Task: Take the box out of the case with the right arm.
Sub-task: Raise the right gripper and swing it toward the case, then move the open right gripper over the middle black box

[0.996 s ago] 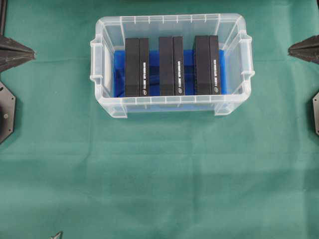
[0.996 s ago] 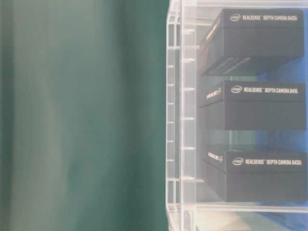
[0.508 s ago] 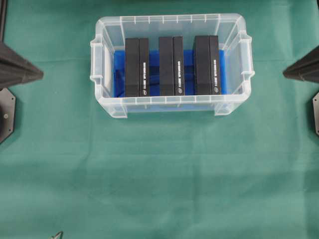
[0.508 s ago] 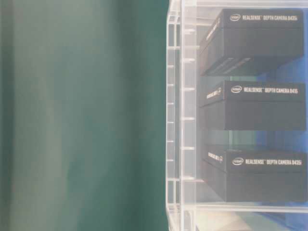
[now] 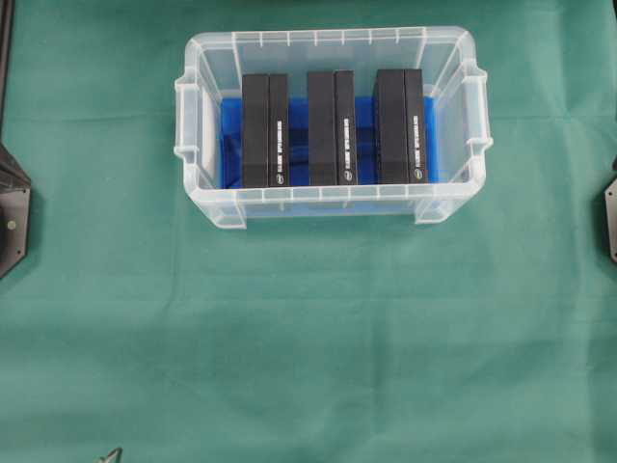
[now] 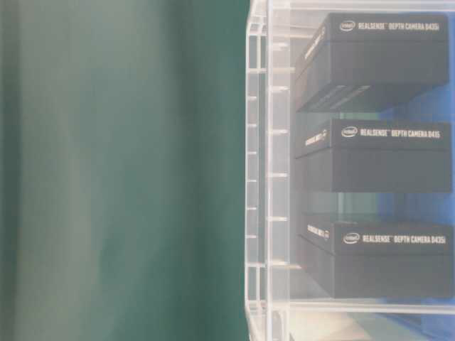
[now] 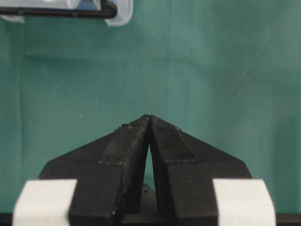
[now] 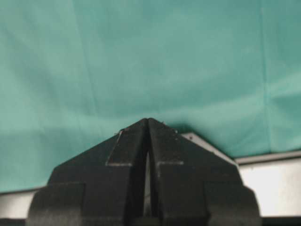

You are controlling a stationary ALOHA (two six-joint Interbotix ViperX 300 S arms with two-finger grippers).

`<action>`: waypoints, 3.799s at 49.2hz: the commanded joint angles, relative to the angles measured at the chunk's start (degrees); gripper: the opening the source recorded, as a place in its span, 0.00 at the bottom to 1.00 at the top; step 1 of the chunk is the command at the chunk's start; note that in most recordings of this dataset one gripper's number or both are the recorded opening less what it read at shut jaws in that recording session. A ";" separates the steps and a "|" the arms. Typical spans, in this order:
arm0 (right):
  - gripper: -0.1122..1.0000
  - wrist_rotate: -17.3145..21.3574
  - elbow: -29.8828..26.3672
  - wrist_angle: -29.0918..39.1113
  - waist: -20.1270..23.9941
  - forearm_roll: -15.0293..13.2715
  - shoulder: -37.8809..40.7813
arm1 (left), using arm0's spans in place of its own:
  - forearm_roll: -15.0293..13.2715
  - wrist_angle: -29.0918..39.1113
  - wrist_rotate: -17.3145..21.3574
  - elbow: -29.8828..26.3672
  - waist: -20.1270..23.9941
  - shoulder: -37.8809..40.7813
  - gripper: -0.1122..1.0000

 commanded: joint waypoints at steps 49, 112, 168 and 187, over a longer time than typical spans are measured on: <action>0.10 63.98 -2.72 2.20 -1.23 -3.60 4.04 | 0.18 0.26 -0.18 -1.49 -0.26 0.26 0.12; 0.96 49.83 -2.99 -1.41 -21.80 -7.38 10.20 | 0.18 0.35 -0.35 -1.58 -0.26 0.35 0.12; 0.96 61.61 -19.78 -4.75 -13.36 -6.42 30.23 | 0.35 1.32 0.00 -1.58 -0.26 0.53 0.12; 0.96 62.40 -39.02 -4.75 -10.11 -7.29 46.85 | 0.35 3.25 0.00 -1.49 -0.26 0.09 0.12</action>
